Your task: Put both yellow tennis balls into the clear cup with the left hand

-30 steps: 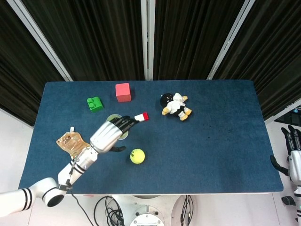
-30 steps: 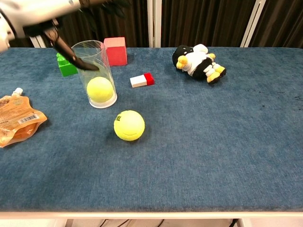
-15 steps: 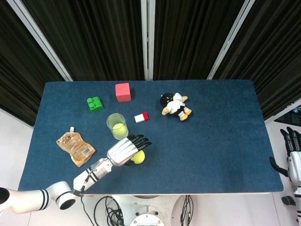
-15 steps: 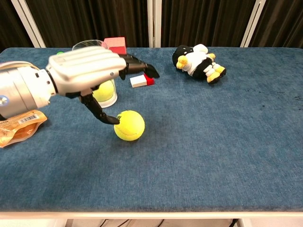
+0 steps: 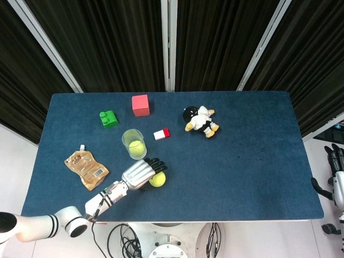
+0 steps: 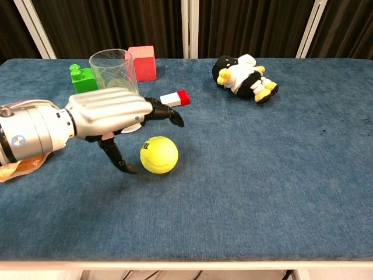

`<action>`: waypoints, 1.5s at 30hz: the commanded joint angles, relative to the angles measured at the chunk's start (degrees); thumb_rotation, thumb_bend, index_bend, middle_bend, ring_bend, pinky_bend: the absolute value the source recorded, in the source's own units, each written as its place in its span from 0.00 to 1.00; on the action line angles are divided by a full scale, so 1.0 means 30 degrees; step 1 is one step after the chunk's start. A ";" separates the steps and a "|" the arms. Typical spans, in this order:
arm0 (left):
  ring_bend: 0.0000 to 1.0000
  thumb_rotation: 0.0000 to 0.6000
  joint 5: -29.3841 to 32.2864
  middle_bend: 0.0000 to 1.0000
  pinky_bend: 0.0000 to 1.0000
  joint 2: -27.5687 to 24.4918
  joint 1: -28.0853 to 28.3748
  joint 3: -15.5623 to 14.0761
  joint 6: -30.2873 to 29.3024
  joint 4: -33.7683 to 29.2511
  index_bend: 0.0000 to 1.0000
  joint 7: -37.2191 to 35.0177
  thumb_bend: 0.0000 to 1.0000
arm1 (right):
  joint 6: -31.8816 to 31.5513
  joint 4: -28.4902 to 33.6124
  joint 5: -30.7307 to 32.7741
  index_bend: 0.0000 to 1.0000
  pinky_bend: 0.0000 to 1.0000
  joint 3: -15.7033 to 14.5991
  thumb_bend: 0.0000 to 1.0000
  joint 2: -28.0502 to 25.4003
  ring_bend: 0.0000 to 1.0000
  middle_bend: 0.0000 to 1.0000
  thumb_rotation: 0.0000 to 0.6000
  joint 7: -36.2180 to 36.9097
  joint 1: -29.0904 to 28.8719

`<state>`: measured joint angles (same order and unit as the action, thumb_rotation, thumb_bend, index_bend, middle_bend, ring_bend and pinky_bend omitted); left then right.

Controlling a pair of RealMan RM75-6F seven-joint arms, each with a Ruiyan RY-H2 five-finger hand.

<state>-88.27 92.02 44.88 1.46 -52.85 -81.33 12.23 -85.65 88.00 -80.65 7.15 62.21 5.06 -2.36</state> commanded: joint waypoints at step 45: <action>0.56 1.00 0.1089 0.58 0.75 -0.3574 -0.0452 0.4120 -0.4738 -0.2214 0.59 0.1862 0.21 | 0.0201 0.0299 -0.0327 0.00 0.00 -0.0199 0.23 0.0002 0.00 0.00 1.00 -0.0415 -0.0155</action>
<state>-88.08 82.32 43.32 12.51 -68.89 -89.06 16.52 -84.95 88.88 -81.54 6.53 62.35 3.58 -2.87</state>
